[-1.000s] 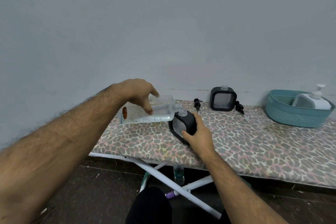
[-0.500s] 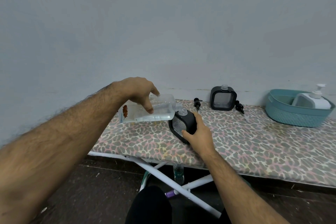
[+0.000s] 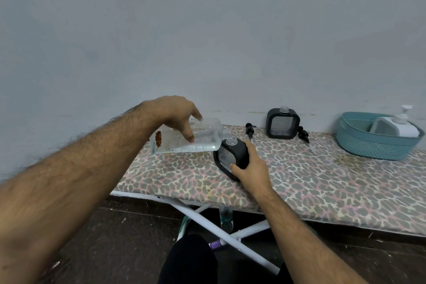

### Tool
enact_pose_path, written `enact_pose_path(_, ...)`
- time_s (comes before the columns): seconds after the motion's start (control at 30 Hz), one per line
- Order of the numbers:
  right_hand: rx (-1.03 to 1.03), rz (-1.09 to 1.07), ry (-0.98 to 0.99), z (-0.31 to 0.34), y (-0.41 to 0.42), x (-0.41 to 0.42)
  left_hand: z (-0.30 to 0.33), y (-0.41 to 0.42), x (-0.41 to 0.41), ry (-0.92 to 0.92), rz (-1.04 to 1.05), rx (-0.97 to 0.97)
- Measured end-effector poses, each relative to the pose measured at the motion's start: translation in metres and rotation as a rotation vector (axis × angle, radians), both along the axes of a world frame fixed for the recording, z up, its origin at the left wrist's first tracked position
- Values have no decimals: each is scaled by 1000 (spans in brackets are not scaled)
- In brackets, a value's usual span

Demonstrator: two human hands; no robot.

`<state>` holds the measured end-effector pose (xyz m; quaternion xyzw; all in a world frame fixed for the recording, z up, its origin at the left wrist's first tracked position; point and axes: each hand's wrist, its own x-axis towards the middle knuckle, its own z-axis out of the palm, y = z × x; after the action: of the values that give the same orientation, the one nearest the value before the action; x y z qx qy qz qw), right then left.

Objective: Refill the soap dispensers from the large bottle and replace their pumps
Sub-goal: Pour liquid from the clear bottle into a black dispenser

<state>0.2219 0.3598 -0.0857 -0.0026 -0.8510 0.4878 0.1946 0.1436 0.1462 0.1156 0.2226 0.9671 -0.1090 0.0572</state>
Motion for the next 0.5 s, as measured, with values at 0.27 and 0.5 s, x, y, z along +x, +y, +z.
enact_pose_path(0.27,-4,2,-6,1,0,0,2,2,1,-6,6,-7)
enact_pose_path(0.5,-5,6,-9,0,0,0,4,3,2,-3,10,-9)
